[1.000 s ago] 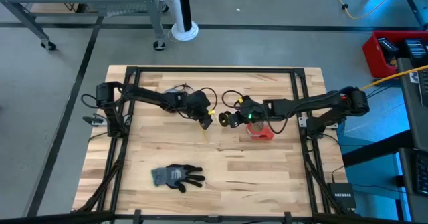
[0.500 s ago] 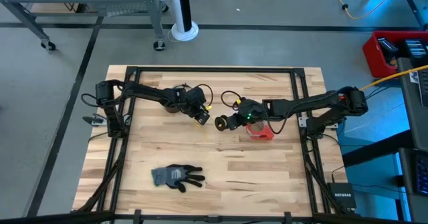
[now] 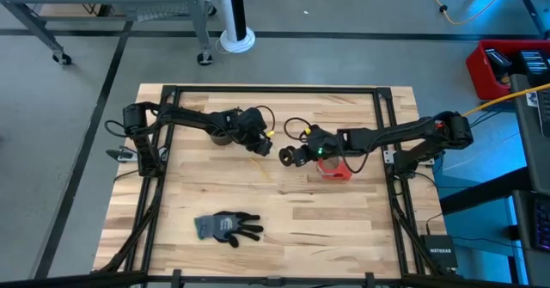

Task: Coil cords
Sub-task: Coil the yellow wire onto the spool

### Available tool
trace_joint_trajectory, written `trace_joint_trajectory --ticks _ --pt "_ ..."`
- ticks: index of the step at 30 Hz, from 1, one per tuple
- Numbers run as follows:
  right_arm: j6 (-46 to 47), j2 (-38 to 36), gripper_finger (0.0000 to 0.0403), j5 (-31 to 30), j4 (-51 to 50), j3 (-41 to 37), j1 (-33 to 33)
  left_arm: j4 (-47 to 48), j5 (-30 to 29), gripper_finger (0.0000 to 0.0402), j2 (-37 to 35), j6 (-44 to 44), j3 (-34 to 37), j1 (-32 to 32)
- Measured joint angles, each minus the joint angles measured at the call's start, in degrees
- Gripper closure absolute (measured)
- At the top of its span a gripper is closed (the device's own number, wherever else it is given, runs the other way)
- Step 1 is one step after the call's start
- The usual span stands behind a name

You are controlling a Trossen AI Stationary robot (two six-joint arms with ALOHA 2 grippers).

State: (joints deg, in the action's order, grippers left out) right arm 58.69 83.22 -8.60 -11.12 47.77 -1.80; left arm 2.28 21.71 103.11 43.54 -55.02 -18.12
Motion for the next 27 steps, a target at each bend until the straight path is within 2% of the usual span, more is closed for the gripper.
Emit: trace_joint_trajectory --ticks 8,22,27 --pt "-0.11 0.0 0.0398 -4.32 -2.69 0.0 -0.02 -4.19 2.93 0.0401 0.0 4.12 0.0 -0.29" --pt "-5.66 0.0 0.0398 -3.86 -1.67 0.0 1.09 -1.45 1.63 0.0401 0.0 6.72 -0.02 -1.59" --pt "-8.68 0.0 0.0398 -0.38 1.28 0.01 1.07 -1.12 1.04 0.0401 0.0 6.07 -0.02 -2.78"
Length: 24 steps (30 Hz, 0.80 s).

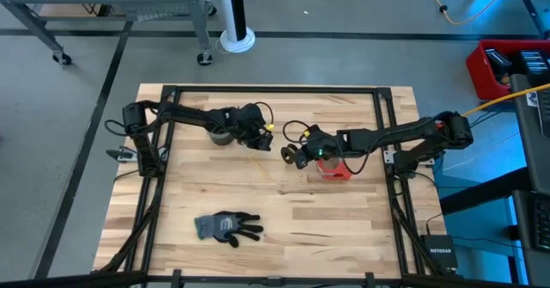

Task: Coil cords
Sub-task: Coil the yellow wire onto the spool

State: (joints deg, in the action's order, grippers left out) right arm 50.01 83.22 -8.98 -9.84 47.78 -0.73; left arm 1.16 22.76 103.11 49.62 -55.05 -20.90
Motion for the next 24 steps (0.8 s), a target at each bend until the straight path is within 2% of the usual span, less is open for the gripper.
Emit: trace_joint_trajectory --ticks 10,17,24 --pt "-3.17 0.0 0.0398 0.39 -0.57 3.01 0.02 -0.82 -0.5 0.0401 0.0 1.31 0.0 -1.39" --pt "-3.53 1.59 0.0398 -5.62 -4.08 3.03 0.02 -5.85 -0.59 0.0401 0.0 4.38 0.0 -1.03" --pt "-3.48 6.15 0.0398 -7.91 -4.13 3.03 0.0 -10.86 -0.47 0.0401 0.0 7.19 -0.02 -0.37"
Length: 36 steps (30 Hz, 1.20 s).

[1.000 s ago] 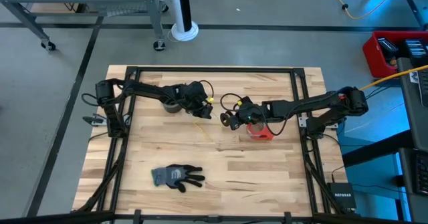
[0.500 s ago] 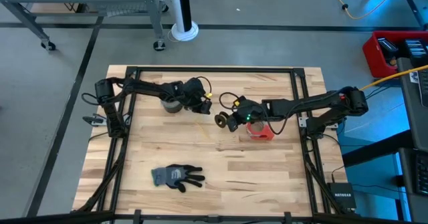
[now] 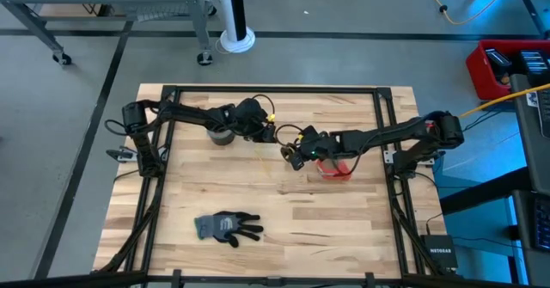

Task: Coil cords
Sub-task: Coil the yellow wire onto the spool

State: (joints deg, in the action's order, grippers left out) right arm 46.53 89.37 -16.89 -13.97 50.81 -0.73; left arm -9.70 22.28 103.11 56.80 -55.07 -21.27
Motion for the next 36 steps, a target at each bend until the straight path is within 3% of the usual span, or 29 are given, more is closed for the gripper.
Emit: trace_joint_trajectory --ticks 7,16,27,36 --pt "0.04 1.65 0.0398 -4.2 0.41 0.0 -0.02 -0.96 -0.07 0.0401 0.0 1.35 0.0 2.08" --pt "1.67 1.65 0.0398 -8.23 1.59 0.0 -0.15 -11.86 0.0 0.0401 0.0 3.42 -0.02 4.84" --pt "5.22 1.65 0.0398 -9.58 11.32 0.06 -1.66 -12.54 -0.11 0.0401 0.0 3.21 -0.04 8.79" --pt "8.77 1.55 0.0398 -10.61 11.88 0.07 -2.36 -12.32 -5.44 0.0401 0.0 -8.08 -0.04 10.84"
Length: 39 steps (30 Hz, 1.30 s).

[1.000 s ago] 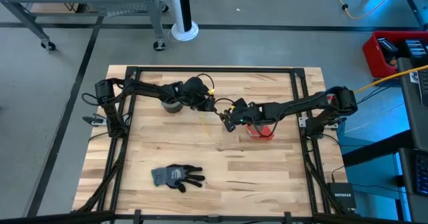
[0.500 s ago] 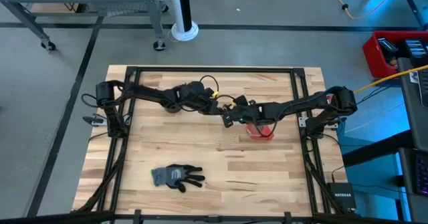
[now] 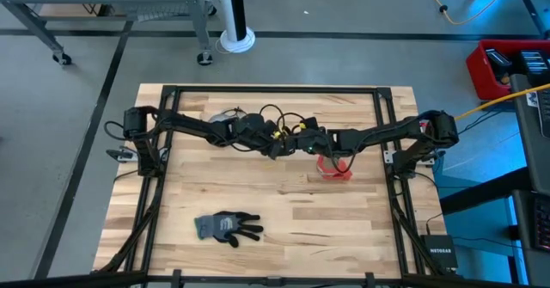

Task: Coil cords
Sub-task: Coil the yellow wire onto the spool

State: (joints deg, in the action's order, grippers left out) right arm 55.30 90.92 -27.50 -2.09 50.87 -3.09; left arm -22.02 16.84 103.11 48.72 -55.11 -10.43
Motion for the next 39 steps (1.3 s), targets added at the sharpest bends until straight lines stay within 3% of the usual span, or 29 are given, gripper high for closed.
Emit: trace_joint_trajectory --ticks 9,18,27,35,39 --pt "0.63 -0.08 0.0398 -0.22 2.64 0.0 0.04 0.13 -0.48 0.0385 0.0 -13.08 0.0 1.45" --pt "0.64 -0.38 0.0398 -0.23 2.47 0.0 0.02 1.43 -0.56 0.0342 0.0 -14.81 0.0 2.34" --pt "-0.12 -3.62 0.0398 -2.33 1.92 0.0 0.02 2.89 -5.31 0.0364 0.0 -17.5 0.11 4.32" --pt "-1.63 -8.54 0.0398 -3.29 1.84 -0.02 0.07 3.28 -12.37 0.0396 -0.04 -21.14 0.17 6.65" --pt "-1.77 -10.84 0.0398 -2.95 1.77 -0.02 0.09 3.24 -16.56 0.0393 -0.04 -22.02 0.17 7.36"
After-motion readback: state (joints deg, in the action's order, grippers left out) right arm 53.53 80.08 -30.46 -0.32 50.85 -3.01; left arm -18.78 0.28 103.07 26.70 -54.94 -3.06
